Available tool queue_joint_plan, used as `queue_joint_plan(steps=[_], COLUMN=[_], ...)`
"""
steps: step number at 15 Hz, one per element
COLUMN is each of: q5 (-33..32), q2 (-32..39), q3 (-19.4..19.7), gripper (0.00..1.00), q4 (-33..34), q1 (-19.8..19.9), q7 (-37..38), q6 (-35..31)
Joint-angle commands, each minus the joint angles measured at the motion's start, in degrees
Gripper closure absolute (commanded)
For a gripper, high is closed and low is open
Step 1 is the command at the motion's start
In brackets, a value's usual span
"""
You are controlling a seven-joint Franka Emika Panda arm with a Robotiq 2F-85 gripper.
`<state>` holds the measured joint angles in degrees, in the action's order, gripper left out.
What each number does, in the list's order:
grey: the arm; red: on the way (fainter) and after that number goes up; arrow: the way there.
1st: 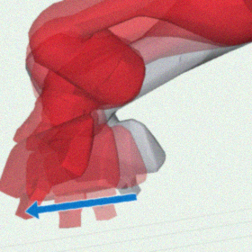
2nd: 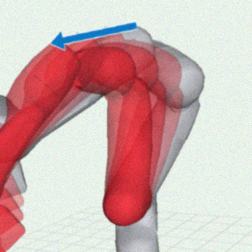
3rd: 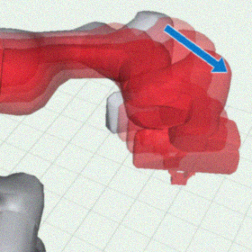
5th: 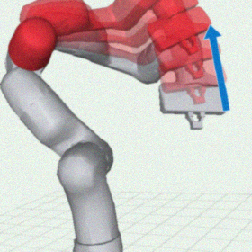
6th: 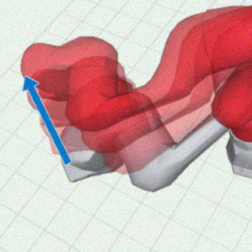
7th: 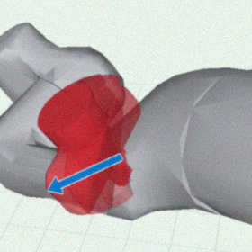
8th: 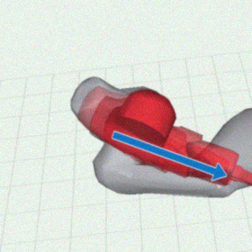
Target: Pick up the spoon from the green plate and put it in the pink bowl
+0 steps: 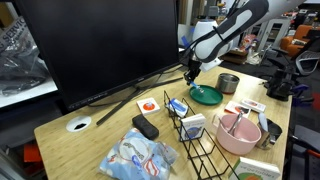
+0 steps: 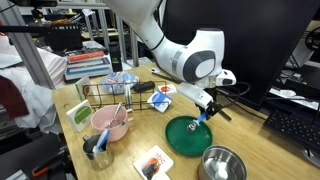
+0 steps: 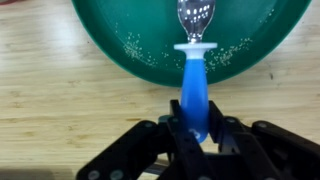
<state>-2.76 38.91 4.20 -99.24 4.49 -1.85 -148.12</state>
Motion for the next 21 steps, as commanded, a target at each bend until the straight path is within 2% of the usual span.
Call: queue_joint_plan(steps=[1,6,10,14,15,16,21], q5=[0.9,5.1,7.6,9.0,9.7,11.0,19.0], q2=[-5.1,-12.1,-19.4,-27.9,-30.0,-31.8,-37.2], q3=[-0.9,-3.6,-5.1,-6.8,-7.4,-8.2,-10.2], gripper=[0.79,0.83,0.85,0.84,0.87,0.93,0.93], q4=[-4.7,-11.3,-20.2,-29.9,-32.1,-34.1,-40.8], q1=[1.0,2.4,2.2,1.4,1.2,1.1,-2.0], q7=[-1.0,-3.4,-6.1,-8.3,-9.1,-10.2,-14.6], q6=[-1.6,-3.1,-8.9,-13.6,-14.2,-15.0,-14.4])
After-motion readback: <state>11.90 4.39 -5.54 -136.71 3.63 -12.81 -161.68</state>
